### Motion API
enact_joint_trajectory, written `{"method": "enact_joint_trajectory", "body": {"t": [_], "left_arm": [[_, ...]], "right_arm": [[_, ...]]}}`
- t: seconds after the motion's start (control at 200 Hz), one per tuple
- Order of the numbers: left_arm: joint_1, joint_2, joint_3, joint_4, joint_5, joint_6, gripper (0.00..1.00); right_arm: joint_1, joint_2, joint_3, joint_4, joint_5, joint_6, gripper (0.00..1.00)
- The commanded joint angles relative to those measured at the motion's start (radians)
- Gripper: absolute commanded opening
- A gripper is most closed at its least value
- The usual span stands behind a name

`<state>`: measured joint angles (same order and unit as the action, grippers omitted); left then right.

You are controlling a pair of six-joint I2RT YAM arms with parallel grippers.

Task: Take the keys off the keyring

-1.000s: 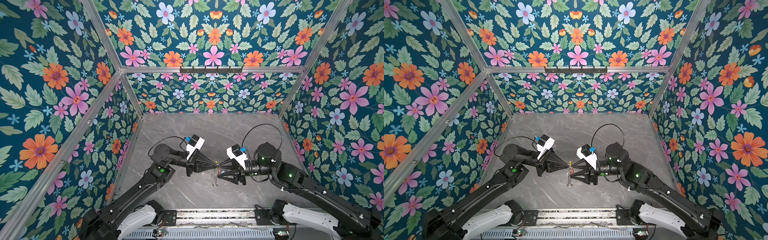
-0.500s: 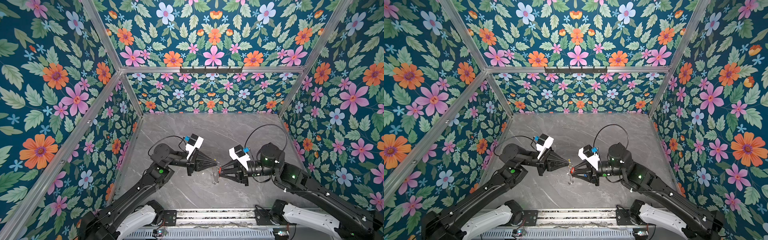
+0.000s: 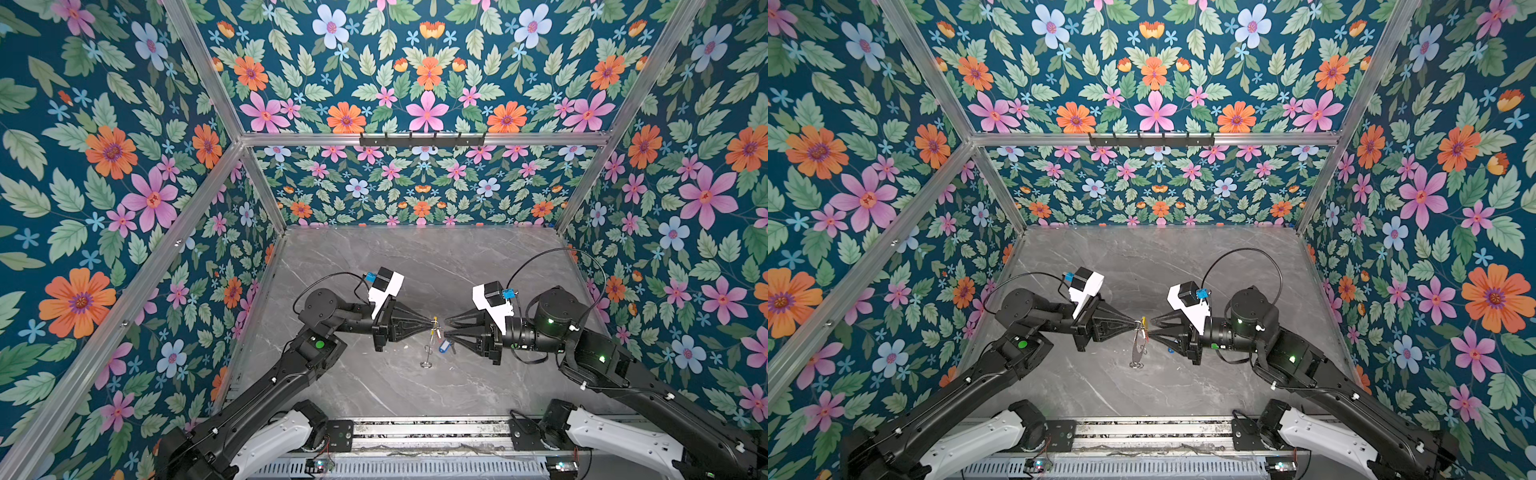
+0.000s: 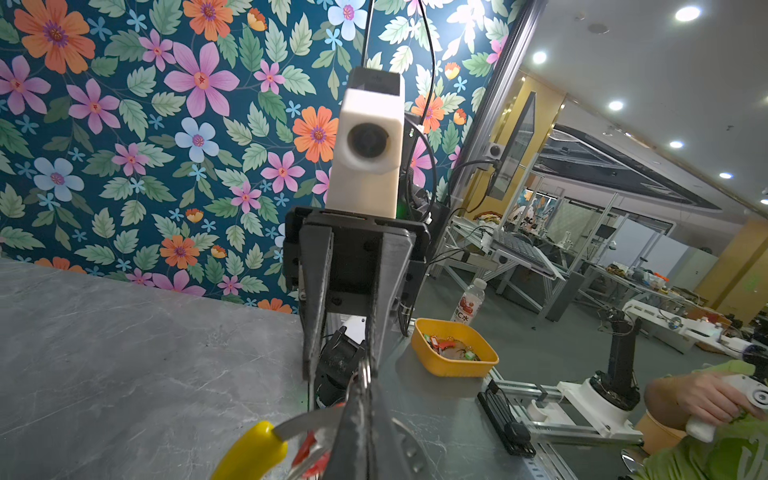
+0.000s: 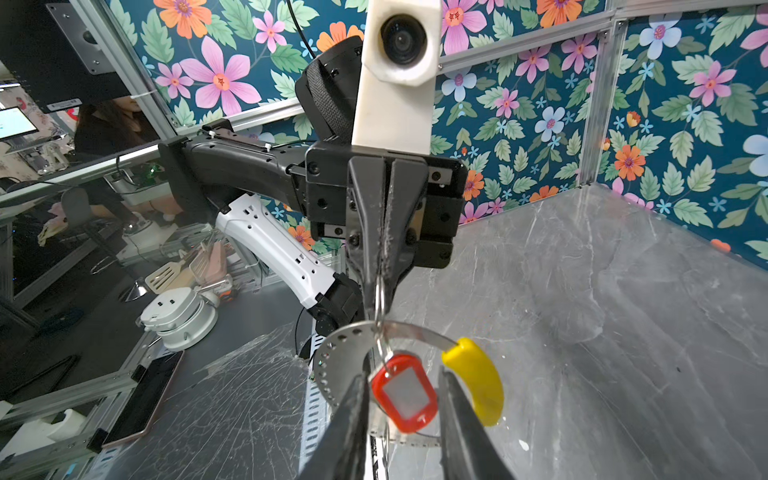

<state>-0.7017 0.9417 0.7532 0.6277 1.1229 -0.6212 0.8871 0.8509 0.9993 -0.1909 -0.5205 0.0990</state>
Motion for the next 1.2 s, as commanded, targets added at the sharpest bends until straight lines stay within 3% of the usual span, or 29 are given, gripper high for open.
{"method": "enact_joint_trajectory", "body": {"t": [0.0,0.225,0.49,0.805,1.195], "left_arm": [[-0.002,-0.003,0.0,0.027,-0.009,0.008,0.0],[0.0,-0.004,-0.004,0.026,-0.02,0.011,0.0],[-0.001,-0.018,-0.014,0.026,-0.058,0.021,0.0],[-0.001,-0.025,-0.015,0.027,-0.073,0.019,0.0],[-0.001,-0.002,-0.092,0.291,-0.114,-0.113,0.0]], "right_arm": [[0.0,0.015,0.02,0.036,-0.016,-0.016,0.27],[0.01,0.037,0.047,0.024,-0.038,-0.025,0.17],[0.02,0.039,0.042,0.011,-0.032,-0.025,0.15],[0.022,0.045,0.036,0.011,-0.039,-0.024,0.0],[0.036,0.059,0.029,-0.017,0.003,-0.039,0.0]]}}
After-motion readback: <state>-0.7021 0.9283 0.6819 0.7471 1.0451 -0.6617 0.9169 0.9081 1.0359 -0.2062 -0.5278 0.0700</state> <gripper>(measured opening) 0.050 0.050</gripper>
